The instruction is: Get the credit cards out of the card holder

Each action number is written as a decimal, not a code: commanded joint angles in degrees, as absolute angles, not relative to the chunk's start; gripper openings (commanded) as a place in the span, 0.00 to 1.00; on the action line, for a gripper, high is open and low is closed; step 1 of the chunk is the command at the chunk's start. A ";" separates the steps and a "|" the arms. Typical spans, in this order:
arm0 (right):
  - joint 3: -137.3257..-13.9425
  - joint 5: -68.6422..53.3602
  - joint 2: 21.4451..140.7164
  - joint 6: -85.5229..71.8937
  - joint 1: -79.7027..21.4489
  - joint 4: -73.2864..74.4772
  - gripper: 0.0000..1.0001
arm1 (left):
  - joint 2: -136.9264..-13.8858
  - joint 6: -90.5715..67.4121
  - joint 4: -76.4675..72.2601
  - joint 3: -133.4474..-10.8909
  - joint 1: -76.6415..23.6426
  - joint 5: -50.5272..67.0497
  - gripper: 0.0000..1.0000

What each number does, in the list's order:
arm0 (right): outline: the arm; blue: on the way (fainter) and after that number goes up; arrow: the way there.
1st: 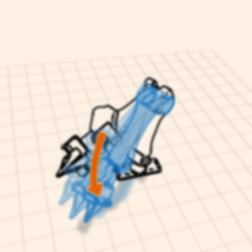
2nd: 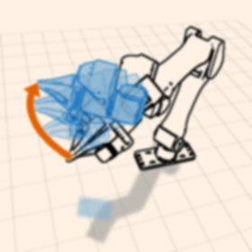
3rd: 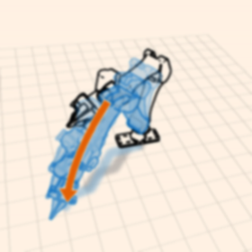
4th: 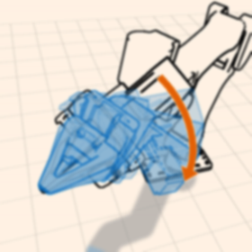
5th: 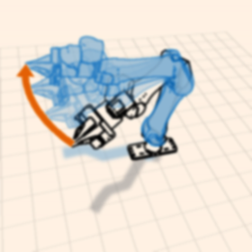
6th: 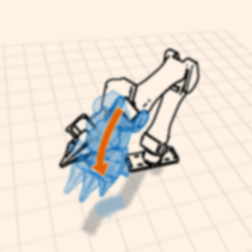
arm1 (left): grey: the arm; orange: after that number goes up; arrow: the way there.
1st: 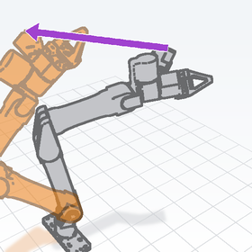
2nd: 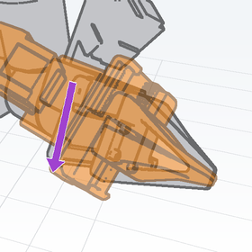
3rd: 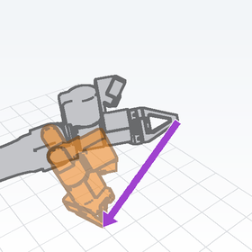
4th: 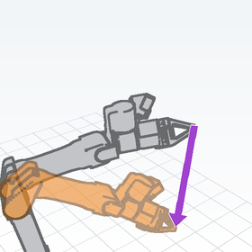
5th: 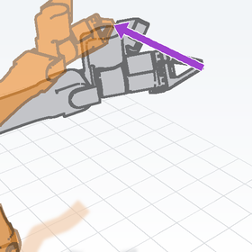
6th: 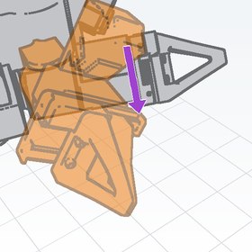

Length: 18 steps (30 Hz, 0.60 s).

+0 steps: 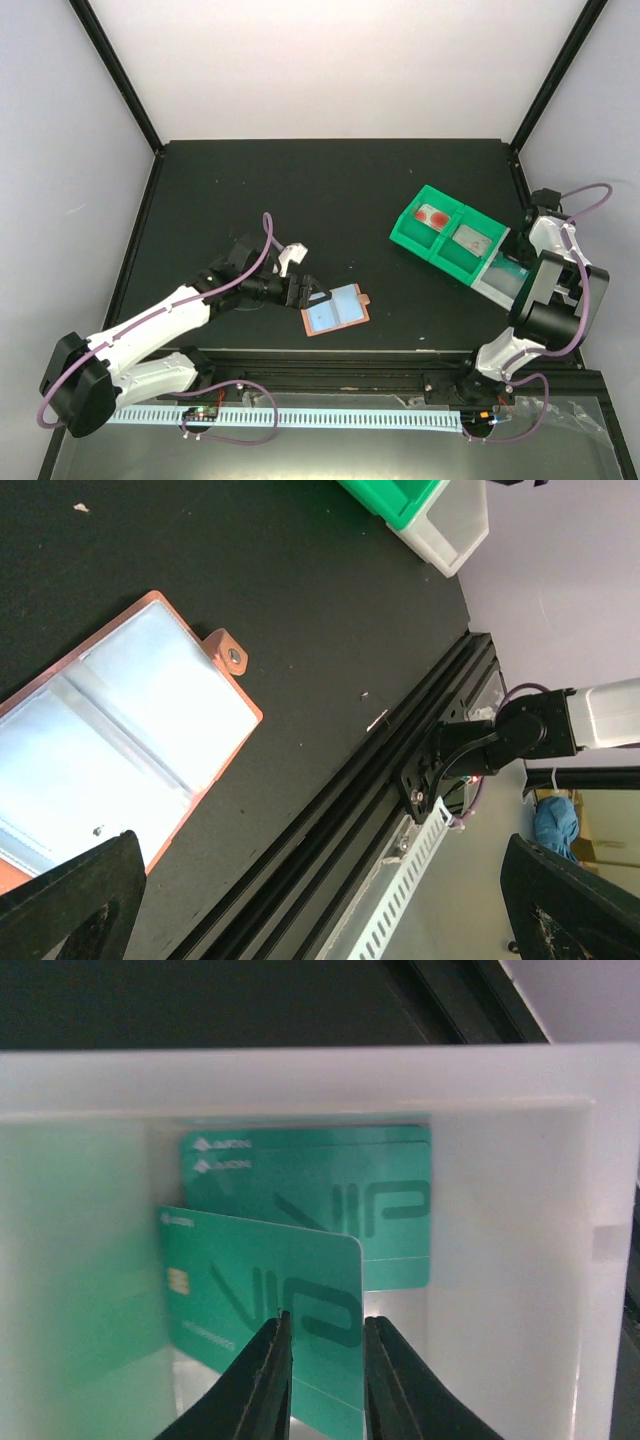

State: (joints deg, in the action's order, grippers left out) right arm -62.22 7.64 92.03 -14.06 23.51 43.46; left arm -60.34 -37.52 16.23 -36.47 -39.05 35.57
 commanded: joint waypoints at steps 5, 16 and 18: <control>-63.98 11.68 91.55 -16.00 23.64 44.34 0.23 | -57.82 -34.61 18.76 -40.34 -38.68 34.18 0.99; -64.94 11.73 88.15 -18.24 23.21 47.35 0.27 | -54.62 -34.19 19.73 -38.30 -38.70 31.64 0.99; -64.19 9.78 87.14 -19.12 22.72 47.10 0.27 | -54.32 -34.04 19.85 -38.19 -38.73 31.52 0.99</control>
State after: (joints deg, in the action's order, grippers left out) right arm -64.05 11.62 90.39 -17.04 23.42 46.24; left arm -55.66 -34.96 18.87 -37.80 -39.05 32.69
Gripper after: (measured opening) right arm 0.267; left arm 0.989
